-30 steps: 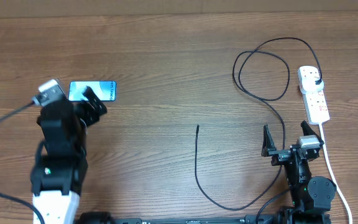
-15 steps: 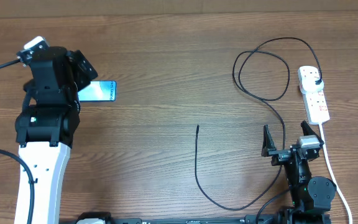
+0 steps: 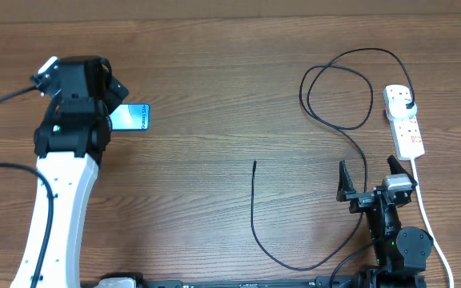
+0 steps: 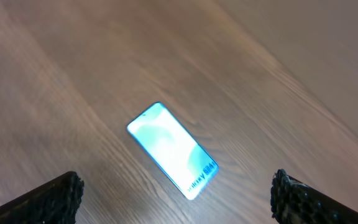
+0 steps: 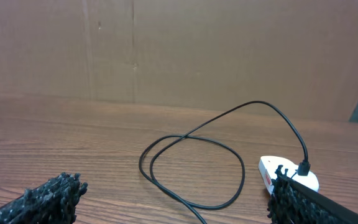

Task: Plug charger to phone and switch on socket
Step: 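Move the left gripper forward over the smartphone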

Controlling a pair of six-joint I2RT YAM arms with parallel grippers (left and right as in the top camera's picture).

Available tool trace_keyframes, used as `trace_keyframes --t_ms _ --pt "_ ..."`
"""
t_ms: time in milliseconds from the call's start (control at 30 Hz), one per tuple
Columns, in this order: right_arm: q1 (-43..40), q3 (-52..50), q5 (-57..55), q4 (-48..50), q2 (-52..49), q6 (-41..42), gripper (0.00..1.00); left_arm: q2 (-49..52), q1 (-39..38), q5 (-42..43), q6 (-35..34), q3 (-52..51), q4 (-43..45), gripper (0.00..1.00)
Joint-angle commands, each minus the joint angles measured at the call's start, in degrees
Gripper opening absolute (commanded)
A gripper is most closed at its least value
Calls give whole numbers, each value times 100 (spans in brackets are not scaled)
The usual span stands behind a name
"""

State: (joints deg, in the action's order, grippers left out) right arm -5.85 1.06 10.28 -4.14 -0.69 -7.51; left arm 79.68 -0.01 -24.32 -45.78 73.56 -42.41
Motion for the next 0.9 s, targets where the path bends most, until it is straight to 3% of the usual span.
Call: trace_keyframes --t_ms 0,267,600,867 --pt "44 -61 7 20 46 -7 100 267 -39 -592 -1419 114 -59 100" --pt "44 -61 7 22 46 -7 100 723 -39 -590 -2828 142 -380 100" --pt "44 -61 7 20 46 -7 100 1143 -35 -590 -3047 699 -522 100" --pt "44 -61 7 22 46 -7 100 2122 -28 -544 -3163 1779 -1080 100"
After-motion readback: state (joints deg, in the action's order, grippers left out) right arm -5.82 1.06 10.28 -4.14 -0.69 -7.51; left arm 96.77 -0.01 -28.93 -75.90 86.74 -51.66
